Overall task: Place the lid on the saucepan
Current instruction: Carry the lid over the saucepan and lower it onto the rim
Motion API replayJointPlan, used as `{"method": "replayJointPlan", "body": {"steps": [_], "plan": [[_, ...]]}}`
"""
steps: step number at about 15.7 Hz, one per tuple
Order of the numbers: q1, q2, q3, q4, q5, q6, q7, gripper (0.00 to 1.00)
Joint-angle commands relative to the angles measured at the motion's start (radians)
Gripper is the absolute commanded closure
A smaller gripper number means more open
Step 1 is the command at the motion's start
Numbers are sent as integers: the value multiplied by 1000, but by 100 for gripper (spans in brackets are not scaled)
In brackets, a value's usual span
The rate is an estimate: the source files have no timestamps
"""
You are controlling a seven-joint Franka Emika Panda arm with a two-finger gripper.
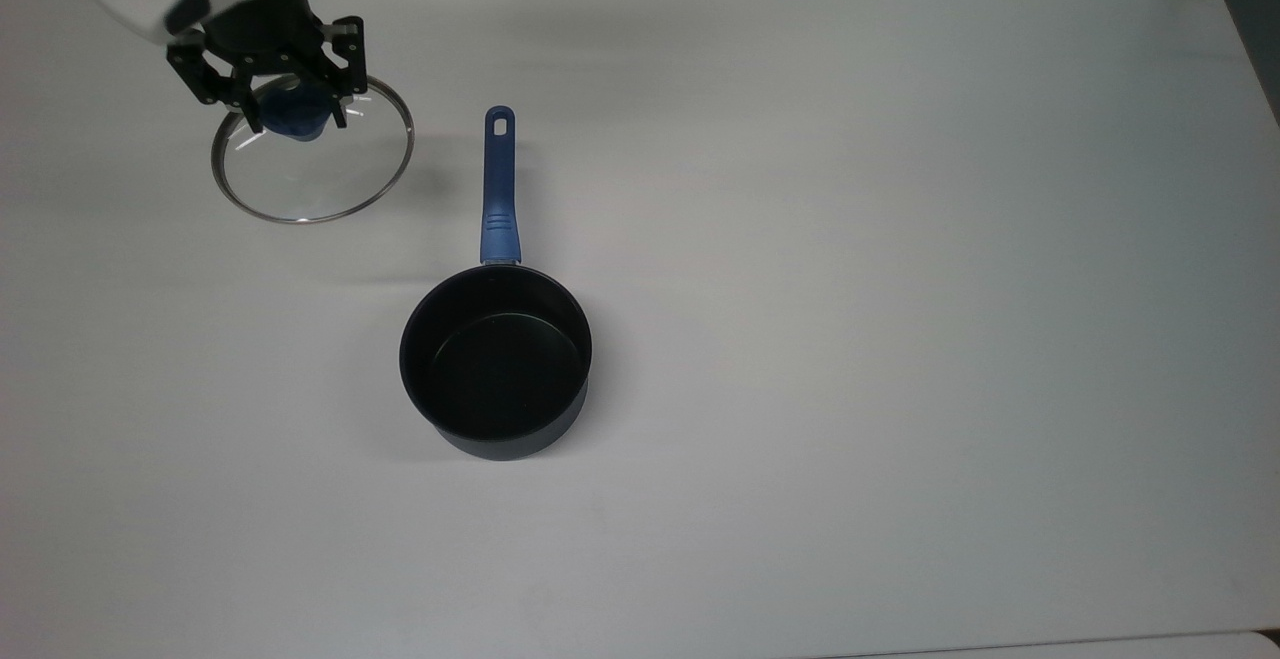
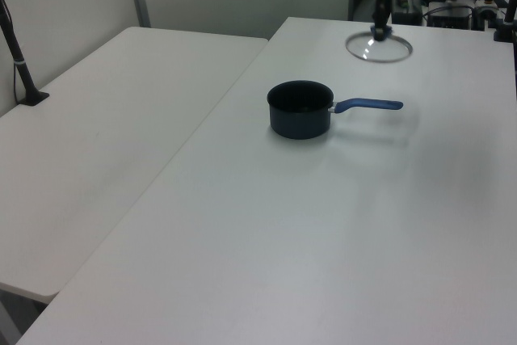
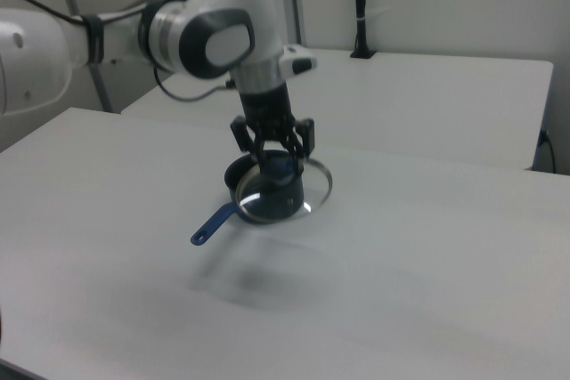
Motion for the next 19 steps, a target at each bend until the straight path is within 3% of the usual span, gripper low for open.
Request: {"method": "replayJointPlan", "body": {"steps": [1, 6, 10, 19], "plan": [[13, 216, 82, 300, 19, -90, 240, 55], [25, 373, 153, 475, 14, -77, 518, 57], [51, 402, 153, 481, 14, -35, 646, 57], [74, 438, 173, 478, 13, 58, 730, 58]]}}
